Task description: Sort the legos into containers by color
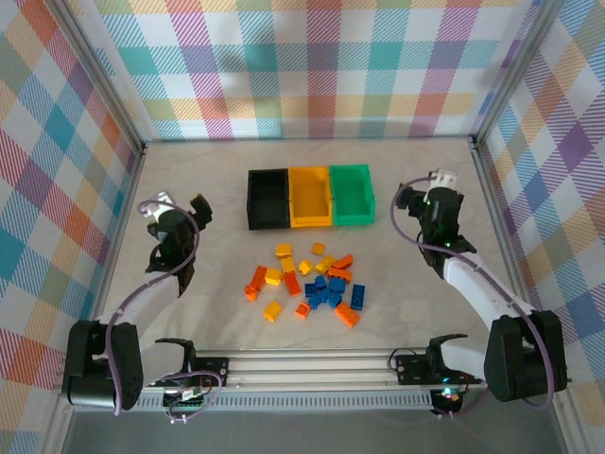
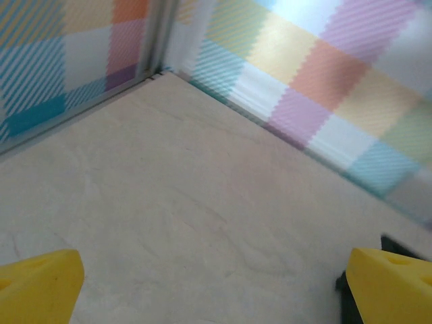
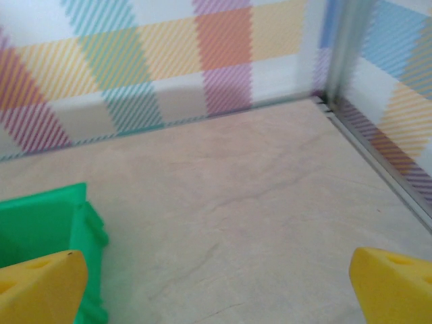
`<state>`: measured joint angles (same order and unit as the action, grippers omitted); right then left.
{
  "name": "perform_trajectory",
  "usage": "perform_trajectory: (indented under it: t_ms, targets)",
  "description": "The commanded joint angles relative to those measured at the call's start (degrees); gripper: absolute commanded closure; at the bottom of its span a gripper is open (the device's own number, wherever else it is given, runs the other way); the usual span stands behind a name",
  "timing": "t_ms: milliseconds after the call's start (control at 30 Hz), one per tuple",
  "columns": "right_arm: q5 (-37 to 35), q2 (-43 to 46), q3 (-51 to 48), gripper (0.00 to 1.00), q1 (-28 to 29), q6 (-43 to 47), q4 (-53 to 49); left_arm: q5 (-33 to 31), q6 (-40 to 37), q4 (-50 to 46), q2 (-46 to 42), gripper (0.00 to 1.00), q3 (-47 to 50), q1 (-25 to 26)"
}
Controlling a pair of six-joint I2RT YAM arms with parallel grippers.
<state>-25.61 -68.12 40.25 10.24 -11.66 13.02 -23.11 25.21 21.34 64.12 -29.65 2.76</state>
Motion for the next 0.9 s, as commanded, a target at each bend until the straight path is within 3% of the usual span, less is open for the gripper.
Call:
perform_trajectory:
  t_ms: [0,67,100,167,267,300,433,567,700,833,867]
  targets:
    - [0.30,3.22,-1.65,0.00,-0.10,-9.91,-4.62,-2.60,18.59,-9.26,-4.21,0.00,-1.91,-3.16]
    - [2.97,5.94,-4.31,0.00,-1.94,-17.88,-4.55,-2.06,29.42,-16.99,-7.23,0.00,-1.91,-5.54]
    - [6.45,6.31,-4.12,0.00,-4.03,-20.62,-6.69,0.64,31.05,-17.21,-7.93,0.00,-1.38,-7.14]
    - [17.68,4.86,-2.53,0.00,-10.27,-24.21,-11.24,8.78,31.57,-13.55,-7.97,0.00,0.16,-10.55]
    - [36.40,0.09,-4.26,0.00,-18.36,-31.22,-4.39,14.63,31.38,-10.66,-6.71,0.00,0.28,-12.34]
    - [39.61,-0.83,-4.59,0.00,-19.15,-31.74,-2.51,15.61,31.09,-9.80,-6.43,0.00,0.29,-12.34]
    - [44.34,-4.84,1.27,0.00,-18.02,-29.75,-12.98,21.43,29.66,-10.53,-4.67,0.00,-1.80,-12.34]
    - [43.06,-6.75,5.86,0.01,-8.19,-22.59,-21.38,27.52,25.89,-16.93,-1.30,0.00,-7.81,-10.80]
    - [38.84,-9.05,11.36,0.04,8.91,-15.39,-30.34,26.92,18.48,-30.06,2.59,0.10,-16.77,-1.74]
    - [33.03,-14.68,16.49,0.03,27.14,-10.28,-37.03,25.31,17.31,-34.34,1.41,0.07,-16.48,5.77]
    - [31.09,-16.38,17.65,0.03,30.66,-9.76,-37.98,25.41,17.28,-36.44,1.18,0.00,-16.41,6.61]
